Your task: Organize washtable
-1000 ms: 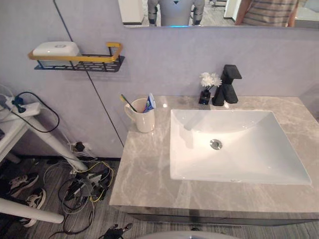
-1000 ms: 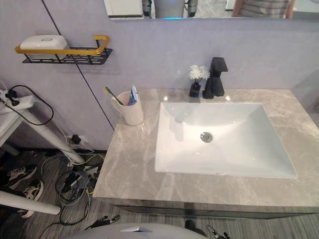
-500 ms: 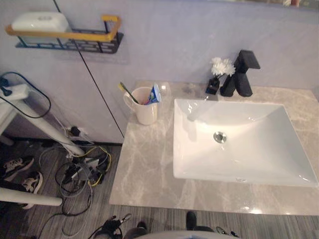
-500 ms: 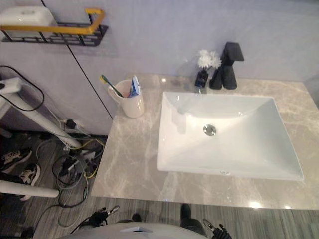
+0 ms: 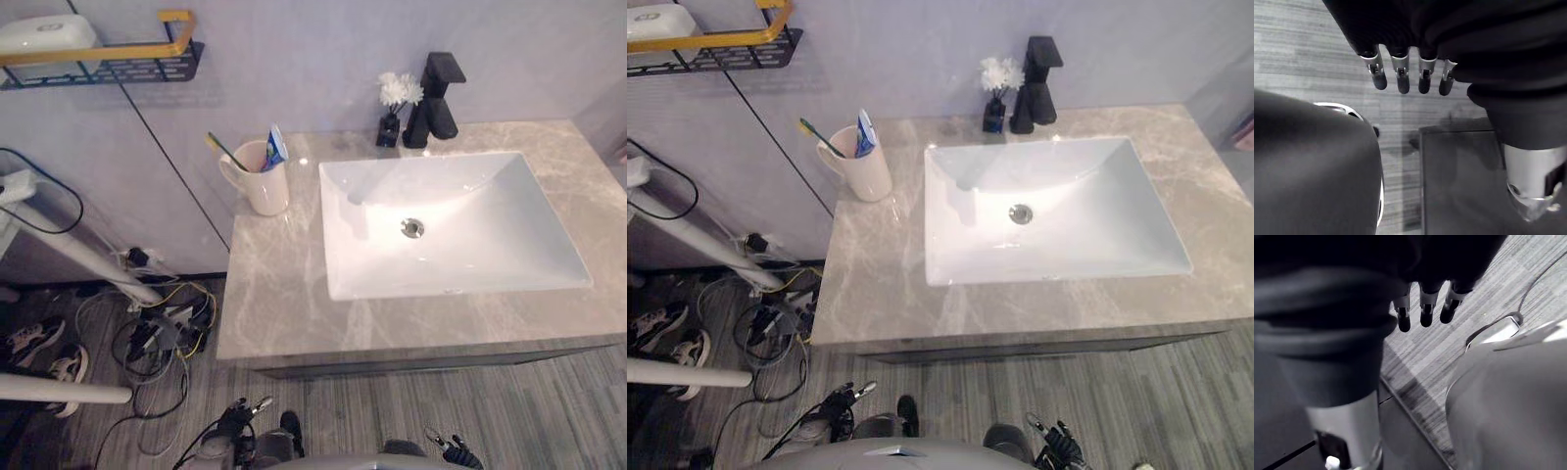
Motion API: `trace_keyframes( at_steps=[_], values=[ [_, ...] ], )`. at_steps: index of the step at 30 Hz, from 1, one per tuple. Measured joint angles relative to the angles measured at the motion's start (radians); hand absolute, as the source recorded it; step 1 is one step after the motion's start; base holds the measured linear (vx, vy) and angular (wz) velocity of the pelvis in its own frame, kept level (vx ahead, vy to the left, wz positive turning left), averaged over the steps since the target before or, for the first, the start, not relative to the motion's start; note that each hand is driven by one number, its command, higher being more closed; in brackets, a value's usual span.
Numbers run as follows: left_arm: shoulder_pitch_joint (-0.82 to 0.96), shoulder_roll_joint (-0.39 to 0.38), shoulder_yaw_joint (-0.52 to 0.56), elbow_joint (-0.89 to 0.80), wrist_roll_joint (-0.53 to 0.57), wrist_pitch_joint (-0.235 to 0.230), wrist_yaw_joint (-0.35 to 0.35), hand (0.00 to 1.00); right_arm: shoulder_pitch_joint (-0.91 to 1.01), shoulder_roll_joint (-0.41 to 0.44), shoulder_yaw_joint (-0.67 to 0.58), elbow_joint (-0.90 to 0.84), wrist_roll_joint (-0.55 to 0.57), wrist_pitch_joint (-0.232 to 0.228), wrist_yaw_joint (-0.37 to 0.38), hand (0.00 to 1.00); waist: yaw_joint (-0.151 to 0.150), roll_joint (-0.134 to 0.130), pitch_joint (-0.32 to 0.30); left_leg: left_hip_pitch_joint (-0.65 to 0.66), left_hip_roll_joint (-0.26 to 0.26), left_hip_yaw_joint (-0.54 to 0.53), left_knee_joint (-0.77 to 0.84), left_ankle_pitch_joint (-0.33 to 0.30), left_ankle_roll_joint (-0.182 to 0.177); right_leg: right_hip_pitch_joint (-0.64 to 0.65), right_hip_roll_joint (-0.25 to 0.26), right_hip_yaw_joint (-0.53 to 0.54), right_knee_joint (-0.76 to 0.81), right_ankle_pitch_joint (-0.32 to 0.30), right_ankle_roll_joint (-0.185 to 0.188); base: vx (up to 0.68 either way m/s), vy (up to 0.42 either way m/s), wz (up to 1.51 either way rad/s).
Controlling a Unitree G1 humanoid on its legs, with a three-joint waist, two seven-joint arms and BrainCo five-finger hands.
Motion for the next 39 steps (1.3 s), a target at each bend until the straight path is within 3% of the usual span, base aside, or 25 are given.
trace_keyframes(
  at_steps=[3,10,13,16,17,18,20,23,24,28,31,34,36,39],
  values=[
    [-0.006,0.002,-0.003,-0.001,-0.044,0.001,0.001,0.00,-0.024,0.018,0.037,0.001,-0.005,0.001,0.001,0.00,0.003,-0.019,0.003,-0.019,0.012,-0.004,-0.002,0.033,-0.015,0.059,0.018,-0.004,-0.148,-0.002,-0.003,-0.13,-0.118,-0.01],
    [-0.010,0.003,-0.051,-0.016,-0.019,-0.004,0.003,0.00,-0.023,0.019,0.065,-0.007,0.006,-0.019,-0.003,0.00,-0.001,0.001,0.032,-0.006,0.064,-0.072,0.006,0.093,-0.035,0.088,0.081,-0.036,-0.136,0.009,-0.030,-0.24,-0.021,0.12],
    [-0.011,0.004,-0.071,-0.029,0.010,-0.006,0.003,0.00,-0.023,0.017,0.065,-0.014,0.006,-0.035,-0.003,0.00,-0.007,0.017,0.053,0.003,0.075,-0.070,0.008,0.083,-0.040,0.088,0.091,-0.021,-0.123,0.008,-0.032,-0.18,0.064,-0.17],
    [-0.014,0.003,-0.076,-0.032,0.028,-0.007,0.003,0.00,-0.024,0.013,0.064,-0.014,0.005,-0.042,-0.002,0.00,-0.004,0.024,0.059,0.005,0.076,-0.082,0.057,0.031,-0.064,0.069,0.098,0.035,-0.089,0.006,-0.027,-0.10,0.073,-0.53],
    [-0.016,-0.002,-0.067,-0.030,0.029,-0.006,0.002,0.00,-0.026,0.008,0.062,-0.015,0.002,-0.042,-0.002,0.00,-0.003,0.029,0.063,0.002,0.059,-0.137,0.098,-0.009,-0.080,0.059,0.116,0.100,-0.076,0.006,-0.027,-0.06,0.082,-1.02],
    [-0.015,-0.010,-0.048,-0.029,0.030,-0.006,0.002,0.00,-0.026,0.004,0.055,-0.015,0.002,-0.042,-0.002,0.00,-0.002,0.034,0.067,0.001,0.022,-0.228,0.134,-0.044,-0.082,0.051,0.140,0.171,-0.070,0.007,-0.030,-0.04,0.067,-1.10],
    [-0.014,-0.015,-0.030,-0.029,0.030,-0.005,0.002,0.00,-0.027,0.002,0.047,-0.015,-0.005,-0.042,-0.001,0.00,-0.001,0.041,0.065,0.003,-0.020,-0.311,0.165,-0.081,-0.075,0.044,0.169,0.255,-0.068,0.016,-0.044,0.00,0.048,-0.99],
    [-0.009,-0.026,0.007,-0.031,0.025,-0.005,0.001,0.00,-0.029,-0.005,0.025,-0.012,-0.047,-0.040,0.002,0.00,0.000,0.045,0.064,0.006,-0.066,-0.378,0.214,-0.143,-0.059,0.015,0.209,0.391,-0.063,0.027,-0.060,0.06,0.059,-1.03],
    [-0.004,-0.030,0.027,-0.033,0.025,-0.006,0.001,0.00,-0.031,-0.013,0.025,-0.004,-0.071,-0.037,0.004,0.00,0.003,0.042,0.061,0.006,-0.074,-0.369,0.219,-0.161,-0.036,-0.002,0.221,0.458,-0.062,0.029,-0.061,0.10,0.072,-0.92],
    [0.001,-0.024,0.017,-0.029,0.025,-0.003,0.001,0.00,-0.046,-0.027,0.034,0.035,-0.085,-0.015,0.008,0.00,-0.003,0.035,0.042,0.031,-0.077,-0.256,0.144,-0.161,-0.023,-0.027,0.197,0.561,-0.117,0.070,-0.046,0.18,0.085,-0.90],
    [-0.014,-0.018,-0.047,-0.028,0.026,-0.001,0.001,0.00,-0.040,-0.033,0.033,0.037,-0.084,0.000,0.008,0.00,-0.028,0.038,0.029,0.029,-0.100,-0.216,0.074,-0.136,0.011,-0.060,0.163,0.575,-0.156,0.086,-0.032,0.24,0.062,-0.40],
    [-0.035,-0.017,-0.087,-0.024,0.026,-0.001,0.000,0.00,-0.041,-0.040,0.034,0.036,-0.084,0.000,0.011,0.00,-0.025,0.037,0.028,0.040,-0.102,-0.181,0.051,-0.127,0.025,-0.078,0.159,0.577,-0.173,0.097,-0.026,0.24,-0.001,-0.55],
    [-0.046,-0.019,-0.116,0.001,0.026,0.006,-0.010,0.00,-0.048,-0.042,0.036,0.036,-0.084,-0.002,0.015,0.00,-0.027,0.040,0.029,0.066,-0.092,-0.138,0.039,-0.127,0.025,-0.083,0.167,0.596,-0.183,0.121,-0.012,0.21,-0.025,-1.04],
    [-0.054,-0.020,-0.162,0.028,0.058,0.033,-0.060,0.00,-0.056,-0.043,0.038,0.027,-0.083,-0.006,0.018,0.00,-0.052,0.062,0.034,0.108,-0.053,-0.035,0.046,-0.127,0.025,-0.099,0.218,0.639,-0.173,0.195,-0.001,0.15,-0.002,-1.62]
  ],
)
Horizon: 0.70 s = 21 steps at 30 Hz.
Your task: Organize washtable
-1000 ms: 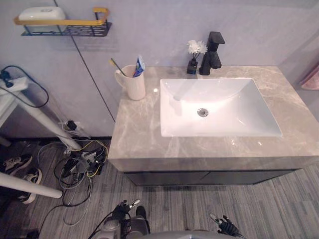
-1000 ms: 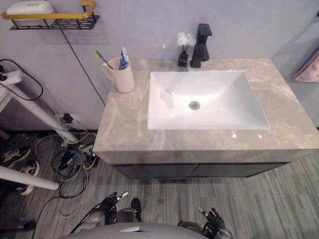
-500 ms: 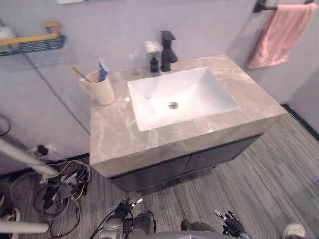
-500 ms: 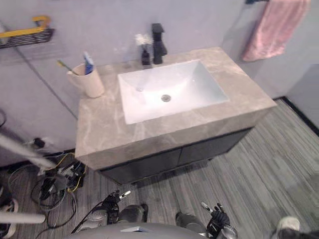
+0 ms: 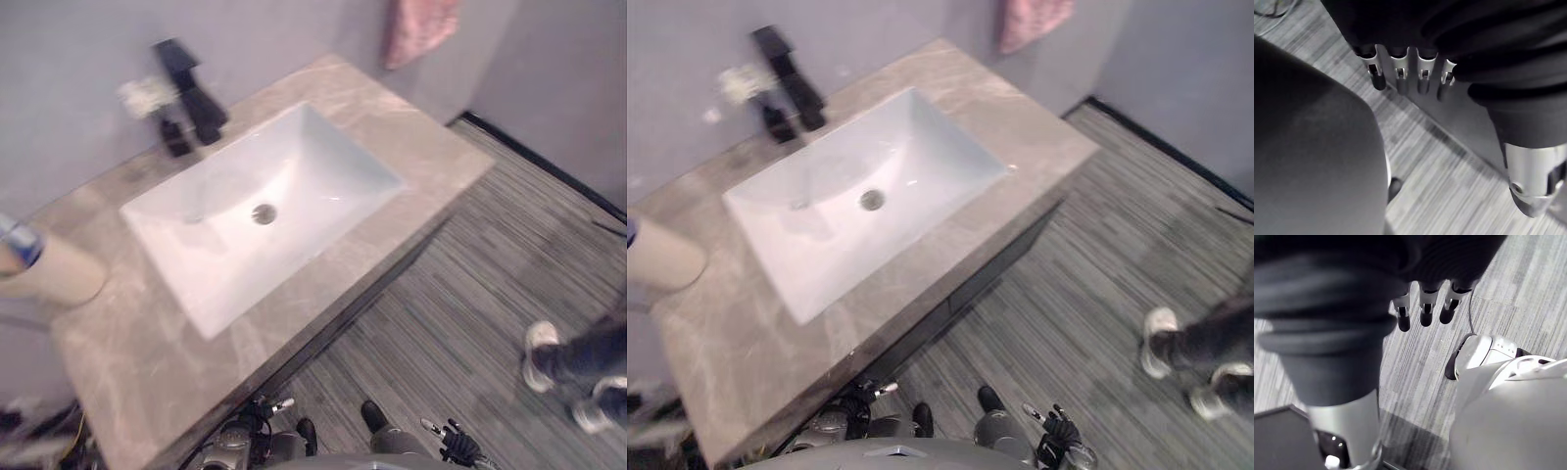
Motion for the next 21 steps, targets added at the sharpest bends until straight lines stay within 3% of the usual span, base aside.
trace_keyframes(
  at_steps=[2,3,4,5,6,7,9,10,11,12,13,17,19,21],
  values=[
    [0.012,-0.014,-0.009,-0.001,0.030,-0.019,0.017,0.00,-0.006,-0.002,0.004,-0.006,0.001,-0.001,0.001,0.00,-0.010,0.014,0.000,-0.003,0.043,0.097,0.049,0.000,0.000,-0.048,0.056,-0.044,0.040,0.074,-0.001,0.02,-0.013,-1.87],
    [0.008,-0.023,0.009,-0.002,0.027,-0.029,0.023,0.00,-0.004,-0.005,0.025,-0.012,0.000,0.000,-0.002,0.00,-0.005,0.011,0.003,-0.064,0.077,0.136,0.211,0.017,0.025,-0.067,0.068,-0.136,0.052,0.132,-0.022,-0.38,-0.203,-2.63],
    [0.004,-0.037,0.036,-0.022,0.021,-0.051,0.024,0.00,-0.016,-0.012,0.036,-0.008,-0.007,0.005,-0.003,0.00,0.025,0.004,0.009,-0.104,0.064,0.092,0.155,-0.099,0.046,-0.071,0.054,-0.303,0.030,0.190,-0.074,-0.48,-0.284,-2.78],
    [0.009,-0.044,0.055,-0.021,0.009,-0.056,0.026,0.00,-0.016,-0.012,0.033,-0.007,-0.014,0.005,-0.003,0.00,0.035,0.011,0.007,-0.066,0.060,0.084,-0.002,-0.041,0.070,-0.070,0.033,-0.435,0.059,0.134,-0.135,-0.49,-0.335,-2.71],
    [0.018,-0.049,0.065,-0.027,-0.004,-0.061,0.031,0.00,-0.020,-0.012,0.022,-0.006,-0.031,0.003,-0.006,0.00,0.036,0.002,0.011,-0.018,0.063,0.148,-0.114,0.100,0.037,-0.067,-0.046,-0.630,0.135,0.011,-0.170,-0.16,-0.326,-2.31],
    [0.011,-0.036,0.087,-0.021,-0.015,-0.050,0.037,0.00,-0.024,-0.001,0.018,-0.006,-0.040,0.005,-0.001,0.00,0.033,-0.033,-0.004,0.004,0.050,0.268,-0.110,0.104,0.040,-0.072,-0.144,-0.785,0.174,-0.100,-0.168,-0.06,-0.284,-2.25],
    [0.014,-0.022,0.116,-0.013,-0.038,-0.039,0.044,0.00,-0.037,0.008,-0.009,-0.007,-0.038,0.002,0.002,0.00,0.036,-0.016,0.006,0.038,0.078,0.382,-0.116,0.087,0.020,-0.047,-0.223,-0.913,0.166,-0.129,-0.162,0.04,-0.225,-2.21],
    [0.020,-0.007,0.124,0.004,-0.055,-0.038,0.044,0.00,-0.039,0.008,-0.018,0.003,-0.041,0.009,-0.001,0.00,0.034,-0.031,0.008,0.061,0.085,0.432,-0.103,0.067,-0.009,-0.006,-0.262,-0.920,0.099,-0.086,-0.087,0.04,-0.228,-1.94],
    [0.019,0.005,0.129,0.018,-0.055,-0.035,0.045,0.00,-0.039,0.010,-0.025,0.009,-0.041,0.012,-0.001,0.00,0.034,-0.040,0.020,0.073,0.099,0.446,-0.089,0.055,-0.027,0.004,-0.245,-0.910,0.073,-0.065,-0.064,0.04,-0.367,-1.48],
    [0.025,-0.001,0.153,0.047,-0.058,-0.028,0.041,0.00,-0.017,0.010,-0.050,0.012,-0.044,0.010,-0.001,0.00,0.025,-0.020,0.010,0.092,0.118,0.408,-0.100,0.063,-0.041,0.044,-0.189,-0.880,-0.004,-0.038,-0.073,0.01,-0.467,-1.14],
    [0.031,-0.010,0.174,0.053,-0.078,-0.028,0.041,0.00,0.003,0.010,-0.075,0.018,-0.049,0.012,-0.004,0.00,0.025,-0.016,0.004,0.117,0.137,0.406,-0.131,0.074,-0.062,0.077,-0.146,-0.852,-0.055,-0.023,-0.082,0.04,-0.464,-0.93],
    [0.035,-0.018,0.220,0.046,-0.081,-0.029,0.035,0.00,0.038,0.032,-0.130,0.049,-0.044,0.012,-0.004,0.00,0.012,-0.024,-0.015,0.165,0.189,0.428,-0.149,0.085,-0.109,0.100,-0.066,-0.802,-0.094,-0.025,-0.103,0.09,-0.394,-0.58],
    [0.049,-0.014,0.252,0.037,-0.081,-0.029,0.031,0.00,0.043,0.043,-0.149,0.051,-0.031,0.011,-0.003,0.00,-0.002,-0.037,-0.011,0.183,0.256,0.470,-0.061,0.056,-0.141,0.098,-0.017,-0.744,-0.042,-0.059,-0.151,0.12,-0.308,-0.81],
    [0.056,-0.009,0.268,0.029,-0.081,-0.029,0.030,0.00,0.048,0.052,-0.166,0.052,-0.030,0.010,0.001,0.00,-0.002,-0.038,-0.010,0.183,0.324,0.466,0.082,0.014,-0.127,0.098,0.020,-0.693,0.004,-0.092,-0.179,0.09,-0.201,-0.92]
  ],
)
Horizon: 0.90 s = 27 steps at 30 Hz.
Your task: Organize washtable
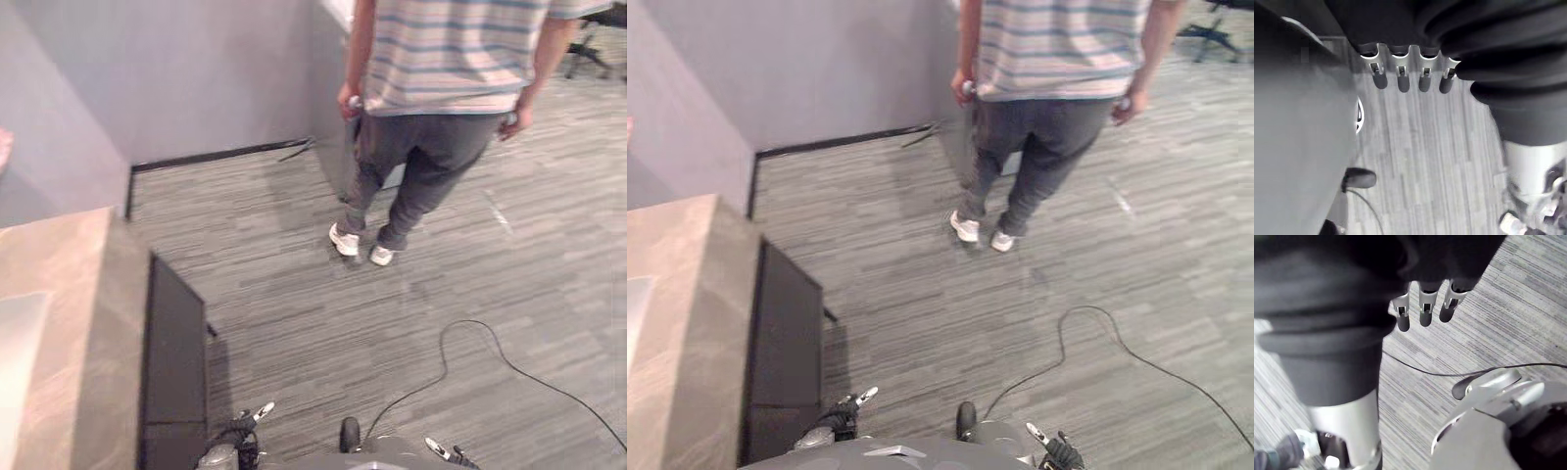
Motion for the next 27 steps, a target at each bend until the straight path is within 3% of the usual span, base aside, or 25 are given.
trace_keyframes(
  at_steps=[1,2,3,4,5,7,8,10,11,12,14,15,16,17,18,19,20,21,22,23,25,26,27],
  values=[
    [0.008,0.004,0.017,-0.005,-0.001,0.000,-0.001,0.00,0.006,0.000,0.000,-0.001,0.001,-0.002,0.002,0.00,0.000,-0.002,-0.001,-0.029,0.054,-0.016,0.147,-0.016,0.028,0.000,0.020,0.032,0.032,-0.021,-0.016,0.04,-0.229,-1.22],
    [0.016,0.006,0.051,-0.018,0.000,-0.002,-0.001,0.00,0.007,0.003,-0.001,-0.001,0.001,-0.003,0.003,0.00,0.002,0.002,0.002,-0.084,0.125,-0.078,0.355,0.008,0.133,0.003,0.052,0.086,0.079,-0.044,-0.043,-0.01,-0.278,-1.65],
    [0.030,0.007,0.084,-0.026,0.000,-0.010,-0.002,0.00,0.007,0.004,-0.014,-0.001,0.001,-0.003,0.004,0.00,0.003,0.003,0.005,-0.155,0.144,-0.201,0.528,0.033,0.205,0.005,0.075,0.142,0.133,-0.070,-0.068,-0.02,-0.223,-1.59],
    [0.036,0.007,0.092,-0.032,-0.001,-0.011,-0.003,0.00,0.008,0.006,-0.027,0.000,0.001,-0.003,0.004,0.00,0.002,0.002,0.008,-0.189,0.129,-0.271,0.595,0.018,0.185,0.006,0.084,0.169,0.158,-0.081,-0.077,-0.05,-0.169,-1.62],
    [0.038,0.002,0.114,-0.041,-0.005,-0.009,-0.006,0.00,0.015,0.011,-0.052,-0.002,0.002,-0.003,0.002,0.00,0.003,0.009,0.010,-0.247,0.052,-0.413,0.682,-0.017,0.136,0.013,0.098,0.225,0.198,-0.105,-0.085,-0.06,-0.087,-1.45],
    [0.044,-0.016,0.129,-0.058,-0.023,-0.011,-0.009,0.00,0.019,0.007,-0.050,-0.006,0.000,-0.002,0.003,0.00,0.011,0.012,0.010,-0.307,-0.110,-0.574,0.705,-0.065,0.064,0.025,0.114,0.324,0.236,-0.130,-0.089,-0.15,-0.019,-1.71],
    [0.044,-0.019,0.130,-0.060,-0.048,-0.011,-0.012,0.00,0.018,0.005,-0.046,-0.007,0.000,0.000,0.004,0.00,0.023,0.013,0.010,-0.334,-0.188,-0.637,0.640,-0.103,0.053,0.036,0.123,0.390,0.245,-0.143,-0.083,-0.25,0.060,-1.82],
    [0.048,-0.029,0.151,-0.082,-0.052,-0.010,-0.014,0.00,0.029,-0.005,0.014,-0.026,-0.001,0.000,0.002,0.00,0.031,0.013,0.011,-0.384,-0.212,-0.641,0.515,-0.137,0.071,0.063,0.138,0.463,0.241,-0.159,-0.084,-0.21,0.194,-2.13],
    [0.060,-0.078,0.235,-0.131,-0.090,-0.019,-0.014,0.00,0.023,-0.007,0.071,-0.048,-0.011,0.004,0.012,0.00,0.101,-0.001,-0.015,-0.431,-0.278,-0.661,0.228,-0.039,0.080,0.126,0.125,0.688,0.291,-0.283,-0.050,0.15,0.311,-2.57],
    [0.072,-0.065,0.254,-0.126,-0.088,-0.018,-0.012,0.00,0.017,-0.001,0.089,-0.052,-0.011,0.011,0.016,0.00,0.091,-0.031,-0.035,-0.410,-0.288,-0.599,0.235,-0.068,0.099,0.137,0.093,0.717,0.303,-0.307,-0.015,0.44,0.340,-2.62],
    [0.074,-0.066,0.268,-0.122,-0.088,-0.017,-0.012,0.00,0.015,0.005,0.084,-0.051,-0.012,0.013,0.023,0.00,0.081,-0.037,-0.041,-0.390,-0.292,-0.558,0.254,-0.090,0.124,0.162,0.061,0.719,0.288,-0.286,0.030,0.56,0.121,-0.62],
    [0.074,-0.060,0.269,-0.112,-0.089,-0.018,-0.013,0.00,0.014,0.012,0.043,-0.048,-0.013,0.016,0.023,0.00,0.082,-0.037,-0.040,-0.377,-0.293,-0.554,0.312,-0.090,0.125,0.191,0.039,0.733,0.259,-0.230,0.026,0.39,0.108,-0.39],
    [0.074,-0.054,0.280,-0.105,-0.088,-0.018,-0.014,0.00,0.014,0.018,0.025,-0.044,-0.016,0.017,0.024,0.00,0.085,-0.040,-0.038,-0.383,-0.292,-0.553,0.365,-0.085,0.127,0.202,0.037,0.744,0.273,-0.217,0.040,0.33,0.071,-0.72],
    [0.077,-0.044,0.301,-0.081,-0.091,-0.014,-0.015,0.00,0.021,0.028,0.005,-0.041,-0.033,0.018,0.027,0.00,0.092,-0.054,-0.047,-0.354,-0.288,-0.526,0.321,-0.119,0.144,0.167,0.057,0.711,0.409,-0.220,0.109,0.23,-0.018,-1.27],
    [0.103,-0.043,0.310,-0.072,-0.145,-0.007,-0.012,0.00,0.022,0.018,0.028,-0.057,-0.041,0.012,0.037,0.00,0.099,-0.045,-0.039,-0.233,-0.284,-0.472,0.196,-0.206,0.145,0.049,0.064,0.581,0.674,-0.184,0.273,0.22,-0.076,-1.37],
    [0.107,-0.034,0.322,-0.057,-0.194,-0.002,-0.012,0.00,0.021,0.024,0.044,-0.061,-0.041,0.013,0.041,0.00,0.096,-0.070,-0.033,-0.198,-0.308,-0.453,0.175,-0.200,0.138,-0.025,0.037,0.506,0.807,-0.160,0.293,0.26,-0.081,-1.04],
    [0.105,-0.021,0.324,-0.031,-0.237,0.006,-0.011,0.00,0.023,0.025,0.046,-0.062,-0.040,0.016,0.047,0.00,0.077,-0.079,-0.033,-0.158,-0.319,-0.441,0.141,-0.202,0.141,-0.116,-0.010,0.379,0.923,-0.187,0.232,0.28,-0.024,-0.35],
    [0.101,-0.029,0.326,-0.009,-0.277,0.008,-0.011,0.00,0.044,0.018,0.038,-0.058,-0.039,0.020,0.043,0.00,0.072,-0.066,-0.036,-0.114,-0.316,-0.429,0.095,-0.201,0.140,-0.201,-0.063,0.260,0.940,-0.234,0.146,0.40,0.039,-0.30],
    [0.100,-0.051,0.355,-0.012,-0.298,0.005,-0.012,0.00,0.047,0.014,0.031,-0.051,-0.034,0.020,0.043,0.00,0.076,-0.053,-0.030,-0.054,-0.312,-0.418,0.025,-0.193,0.131,-0.281,-0.094,0.175,0.878,-0.263,0.107,0.33,0.057,-0.30],
    [0.100,-0.059,0.369,-0.009,-0.337,0.004,-0.012,0.00,0.045,0.014,0.023,-0.048,-0.034,0.018,0.040,0.00,0.074,-0.048,-0.027,-0.020,-0.309,-0.411,-0.018,-0.181,0.124,-0.306,-0.100,0.144,0.818,-0.264,0.105,0.15,0.034,-0.27],
    [0.109,-0.083,0.403,0.001,-0.448,-0.005,-0.013,0.00,0.048,0.012,0.008,-0.043,-0.004,0.017,0.040,0.00,0.048,-0.029,-0.023,0.092,-0.287,-0.412,-0.159,-0.148,0.103,-0.345,-0.094,0.086,0.526,-0.222,0.112,-0.13,0.006,0.15],
    [0.115,-0.082,0.407,0.007,-0.466,-0.011,-0.015,0.00,0.052,0.015,0.005,-0.032,0.001,0.015,0.040,0.00,0.037,-0.030,-0.022,0.128,-0.283,-0.425,-0.200,-0.144,0.096,-0.347,-0.086,0.074,0.355,-0.136,0.113,-0.10,-0.035,0.41],
    [0.115,-0.082,0.419,0.008,-0.462,-0.010,-0.015,0.00,0.053,0.016,0.001,-0.021,0.002,0.015,0.040,0.00,0.035,-0.033,-0.019,0.147,-0.286,-0.432,-0.209,-0.145,0.095,-0.348,-0.087,0.076,0.307,-0.052,0.100,0.14,-0.138,0.56]
  ],
)
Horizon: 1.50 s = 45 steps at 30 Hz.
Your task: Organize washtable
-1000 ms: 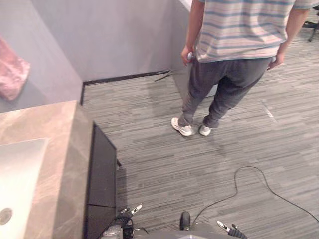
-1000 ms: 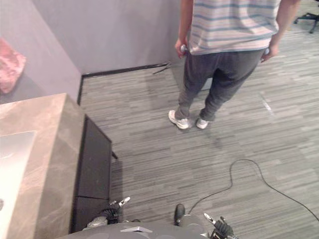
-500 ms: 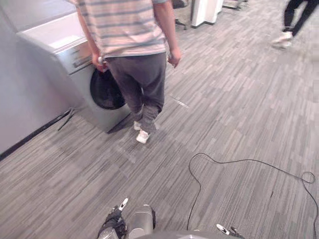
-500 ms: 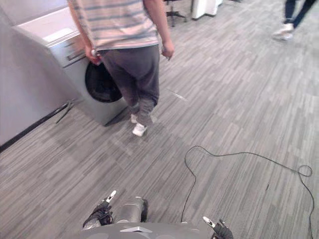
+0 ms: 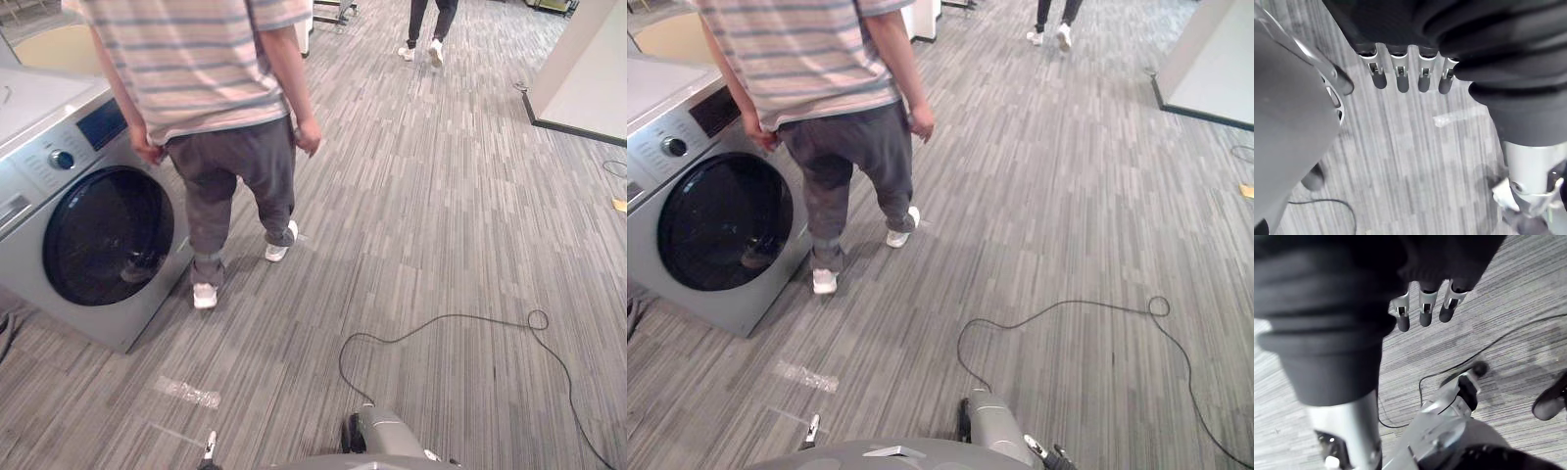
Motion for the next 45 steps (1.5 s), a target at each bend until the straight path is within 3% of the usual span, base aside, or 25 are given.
trace_keyframes(
  at_steps=[1,2,4,5,6,10,13,15,16,17,19,20,21,23,26,29,32,33,35,36,37,38,39,42,45],
  values=[
    [-0.001,-0.011,0.029,0.005,0.001,0.002,-0.002,0.00,0.008,-0.001,-0.008,0.021,0.001,0.002,-0.001,0.00,-0.006,0.011,0.004,0.021,0.008,-0.030,0.010,0.007,-0.010,0.021,0.000,0.002,0.001,0.095,-0.028,0.34,-0.180,0.38],
    [-0.001,-0.027,0.054,0.001,0.002,0.003,-0.007,0.00,0.003,-0.008,-0.013,0.022,0.000,0.004,-0.001,0.00,0.001,0.020,-0.001,0.011,0.028,-0.040,0.043,0.030,-0.046,0.033,0.006,-0.009,0.009,0.076,-0.042,0.48,-0.281,0.26],
    [-0.010,-0.050,0.111,-0.020,0.019,0.001,-0.009,0.00,-0.001,-0.013,-0.019,0.007,-0.002,-0.001,0.005,0.00,0.003,0.034,0.008,-0.049,0.052,-0.064,0.240,0.058,-0.037,0.067,0.016,-0.024,0.020,0.018,-0.059,0.31,-0.266,0.02],
    [-0.012,-0.059,0.135,-0.022,0.029,0.003,-0.010,0.00,-0.004,-0.010,-0.051,0.006,-0.002,0.000,0.005,0.00,0.002,0.045,0.015,-0.123,0.079,-0.095,0.457,0.115,-0.019,0.115,0.034,-0.021,0.012,-0.016,-0.075,0.15,-0.269,-0.21],
    [-0.005,-0.069,0.134,-0.029,0.031,0.004,-0.014,0.00,0.000,-0.016,-0.051,-0.004,-0.003,0.003,0.002,0.00,0.008,0.059,0.014,-0.200,0.105,-0.138,0.678,0.250,-0.012,0.175,0.062,-0.007,-0.005,-0.042,-0.095,0.12,-0.288,-0.48],
    [0.007,-0.010,-0.027,-0.029,0.070,0.004,-0.039,0.00,-0.035,-0.008,-0.048,-0.001,-0.003,0.000,-0.001,0.00,0.024,0.038,0.021,-0.419,0.097,-0.178,1.038,0.211,-0.014,0.378,0.114,0.097,-0.124,-0.073,-0.139,0.12,-0.158,-0.68],
    [0.002,0.027,-0.142,-0.028,0.080,-0.001,-0.033,0.00,-0.071,-0.010,-0.043,0.021,-0.002,0.000,-0.013,0.00,0.028,0.030,0.024,-0.566,0.058,-0.155,0.919,0.130,-0.016,0.472,0.097,0.163,-0.187,-0.089,-0.137,-0.12,0.024,-0.58],
    [-0.019,0.059,-0.196,-0.030,0.111,0.001,-0.012,0.00,-0.080,-0.009,-0.032,0.019,-0.002,0.000,-0.020,0.00,0.026,0.021,0.028,-0.625,0.024,-0.129,0.602,0.115,-0.018,0.536,0.060,0.205,-0.237,-0.122,-0.116,-0.29,0.111,-0.51],
    [-0.007,0.060,-0.242,-0.035,0.126,0.000,-0.007,0.00,-0.078,-0.012,-0.034,0.024,-0.006,0.001,-0.020,0.00,0.027,0.024,0.020,-0.608,-0.011,-0.171,0.286,0.174,-0.060,0.557,0.039,0.224,-0.248,-0.158,-0.096,-0.28,0.119,-0.49],
    [-0.006,0.059,-0.253,-0.041,0.135,-0.001,-0.007,0.00,-0.075,-0.017,-0.032,0.027,-0.006,0.000,-0.021,0.00,0.027,0.031,0.013,-0.609,-0.021,-0.198,0.182,0.202,-0.069,0.564,0.035,0.233,-0.248,-0.184,-0.087,-0.17,0.140,-0.44],
    [0.012,0.066,-0.246,-0.036,0.146,-0.007,0.006,0.00,-0.039,-0.018,-0.034,0.051,-0.012,0.006,-0.023,0.00,0.033,0.008,-0.016,-0.638,-0.059,-0.171,0.221,0.261,-0.030,0.614,-0.025,0.258,-0.194,-0.275,-0.036,0.39,0.158,-0.53],
    [0.029,0.065,-0.222,-0.018,0.152,-0.006,0.008,0.00,-0.022,-0.018,-0.049,0.056,-0.013,0.007,-0.024,0.00,0.049,-0.012,-0.025,-0.593,-0.100,-0.159,0.239,0.319,0.023,0.588,-0.053,0.256,-0.034,-0.296,0.005,0.69,0.078,-0.42],
    [0.029,0.076,-0.214,-0.017,0.157,-0.006,0.009,0.00,-0.019,-0.006,-0.059,0.063,-0.013,0.009,-0.024,0.00,0.043,-0.040,-0.031,-0.575,-0.127,-0.146,0.247,0.305,0.038,0.548,-0.074,0.250,0.092,-0.284,0.021,0.66,0.048,-0.16],
    [0.012,0.117,-0.258,-0.007,0.187,-0.009,0.010,0.00,-0.028,0.016,-0.077,0.088,-0.013,0.019,-0.018,0.00,0.004,-0.065,-0.033,-0.453,-0.181,-0.167,0.214,0.237,0.079,0.394,-0.069,0.247,0.514,0.024,0.053,0.46,0.061,0.37],
    [-0.053,0.126,-0.310,0.012,0.198,0.001,0.008,0.00,-0.040,0.010,-0.077,0.068,-0.012,0.013,-0.017,0.00,-0.012,-0.035,0.008,-0.270,-0.167,-0.212,0.118,0.213,0.112,0.211,-0.057,0.140,0.707,-0.053,0.009,0.29,0.032,0.25],
    [-0.094,0.104,-0.308,0.002,0.230,0.000,0.009,0.00,-0.033,0.005,-0.070,0.043,-0.011,0.003,-0.016,0.00,-0.013,-0.006,0.034,-0.105,-0.123,-0.211,0.000,0.176,0.119,0.095,-0.019,0.085,0.544,-0.105,0.014,-0.04,0.063,-0.10],
    [-0.125,0.063,-0.288,-0.073,0.236,-0.007,0.008,0.00,0.003,0.027,-0.061,0.019,-0.007,-0.002,-0.017,0.00,-0.019,-0.023,0.034,-0.014,-0.120,-0.223,-0.003,0.038,0.114,0.033,-0.012,0.029,0.043,-0.028,0.042,-0.17,-0.010,0.12],
    [-0.128,0.045,-0.288,-0.078,0.240,-0.013,0.006,0.00,0.017,0.030,-0.057,0.020,-0.005,0.003,-0.018,0.00,-0.041,-0.022,0.029,0.003,-0.119,-0.255,0.009,-0.006,0.115,0.026,-0.007,0.027,-0.017,0.080,0.012,0.25,-0.177,0.45],
    [-0.113,0.009,-0.270,-0.073,0.272,-0.014,0.003,0.00,0.044,0.023,-0.056,0.009,-0.002,0.005,-0.019,0.00,-0.068,0.007,0.001,0.006,-0.089,-0.296,0.082,-0.024,0.078,0.028,0.018,0.018,0.038,0.086,-0.061,0.71,-0.237,0.71],
    [-0.121,-0.004,-0.250,-0.069,0.275,-0.013,0.001,0.00,0.039,0.025,-0.059,0.010,-0.002,0.007,-0.020,0.00,-0.065,0.012,0.004,-0.025,-0.084,-0.302,0.168,-0.024,0.076,0.039,0.015,0.006,0.052,0.063,-0.074,0.76,-0.269,0.64],
    [-0.119,-0.033,-0.198,-0.090,0.275,-0.012,0.002,0.00,0.045,0.011,-0.049,0.002,-0.004,0.006,-0.018,0.00,-0.062,0.034,0.004,-0.124,-0.066,-0.308,0.447,0.024,0.011,0.102,0.025,-0.020,0.040,0.016,-0.097,0.47,-0.278,0.32],
    [-0.112,-0.045,-0.154,-0.100,0.275,-0.012,0.000,0.00,0.046,-0.002,-0.045,-0.017,-0.003,0.007,-0.020,0.00,-0.053,0.053,0.001,-0.212,-0.054,-0.324,0.688,0.153,-0.054,0.171,0.054,-0.021,0.006,-0.014,-0.118,0.41,-0.268,0.14],
    [-0.110,-0.046,-0.142,-0.102,0.275,-0.013,0.000,0.00,0.044,-0.003,-0.033,-0.037,-0.003,0.006,-0.022,0.00,-0.039,0.060,0.003,-0.252,-0.041,-0.327,0.796,0.197,-0.076,0.214,0.072,-0.014,-0.015,-0.027,-0.130,0.27,-0.212,-0.30],
    [-0.071,-0.007,-0.179,-0.106,0.274,-0.021,-0.005,0.00,-0.031,0.005,-0.022,-0.061,-0.003,0.004,-0.022,0.00,0.003,0.037,0.013,-0.408,-0.020,-0.269,1.070,0.184,-0.015,0.432,0.109,0.074,-0.143,-0.057,-0.161,0.08,-0.111,-0.65],
    [-0.050,0.035,-0.226,-0.100,0.264,-0.029,-0.005,0.00,-0.106,0.006,-0.022,-0.058,-0.002,-0.002,-0.023,0.00,0.049,0.016,0.034,-0.558,-0.049,-0.227,0.870,0.102,0.031,0.596,0.071,0.170,-0.242,-0.066,-0.164,0.07,-0.022,-0.85]
  ],
)
